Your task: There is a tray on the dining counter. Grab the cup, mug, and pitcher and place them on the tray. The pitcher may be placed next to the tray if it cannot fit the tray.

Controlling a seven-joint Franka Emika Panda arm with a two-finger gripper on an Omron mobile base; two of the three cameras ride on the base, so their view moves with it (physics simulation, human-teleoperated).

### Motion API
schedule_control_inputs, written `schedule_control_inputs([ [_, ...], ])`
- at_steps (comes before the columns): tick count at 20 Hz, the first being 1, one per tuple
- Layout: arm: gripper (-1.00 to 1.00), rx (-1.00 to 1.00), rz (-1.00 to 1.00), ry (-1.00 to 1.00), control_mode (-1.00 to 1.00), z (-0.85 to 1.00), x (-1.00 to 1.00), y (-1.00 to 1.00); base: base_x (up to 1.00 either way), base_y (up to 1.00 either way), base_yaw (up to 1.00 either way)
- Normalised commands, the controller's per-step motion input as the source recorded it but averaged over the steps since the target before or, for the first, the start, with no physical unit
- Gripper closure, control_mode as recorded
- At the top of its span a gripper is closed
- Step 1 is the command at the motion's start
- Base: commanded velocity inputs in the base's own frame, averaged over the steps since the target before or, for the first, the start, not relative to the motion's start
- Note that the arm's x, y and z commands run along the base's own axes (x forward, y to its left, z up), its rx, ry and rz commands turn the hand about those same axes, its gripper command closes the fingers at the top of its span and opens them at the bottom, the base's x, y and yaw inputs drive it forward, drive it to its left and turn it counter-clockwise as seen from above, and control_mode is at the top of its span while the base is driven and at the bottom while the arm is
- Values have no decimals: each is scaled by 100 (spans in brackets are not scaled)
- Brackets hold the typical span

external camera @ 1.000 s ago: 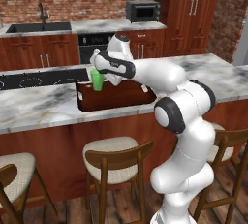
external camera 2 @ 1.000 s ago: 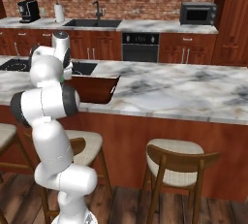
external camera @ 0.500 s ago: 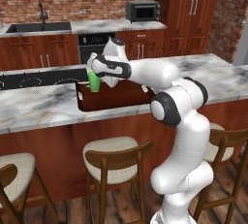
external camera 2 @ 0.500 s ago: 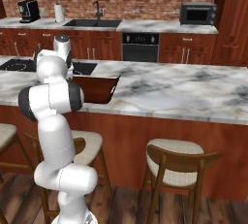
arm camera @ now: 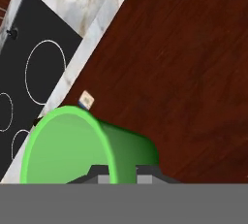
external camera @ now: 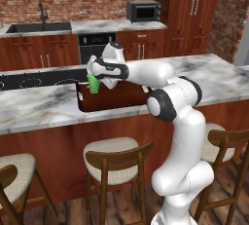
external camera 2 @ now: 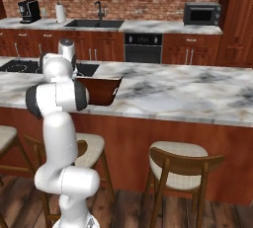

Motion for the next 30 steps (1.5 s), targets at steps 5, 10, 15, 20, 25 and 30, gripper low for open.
schedule_control_inputs([
  [5,100,0,0,0,-100,-16,4,9,0,0,0],
  [10,100,0,0,0,-100,-8,0,8,0,0,0],
  [15,100,0,0,0,-100,0,0,0,0,0,0],
  [20,100,0,0,0,-100,0,0,0,0,0,0],
  [25,-100,0,0,0,-100,0,0,0,0,0,0],
  [30,-100,0,0,0,-100,0,0,0,0,0,0],
])
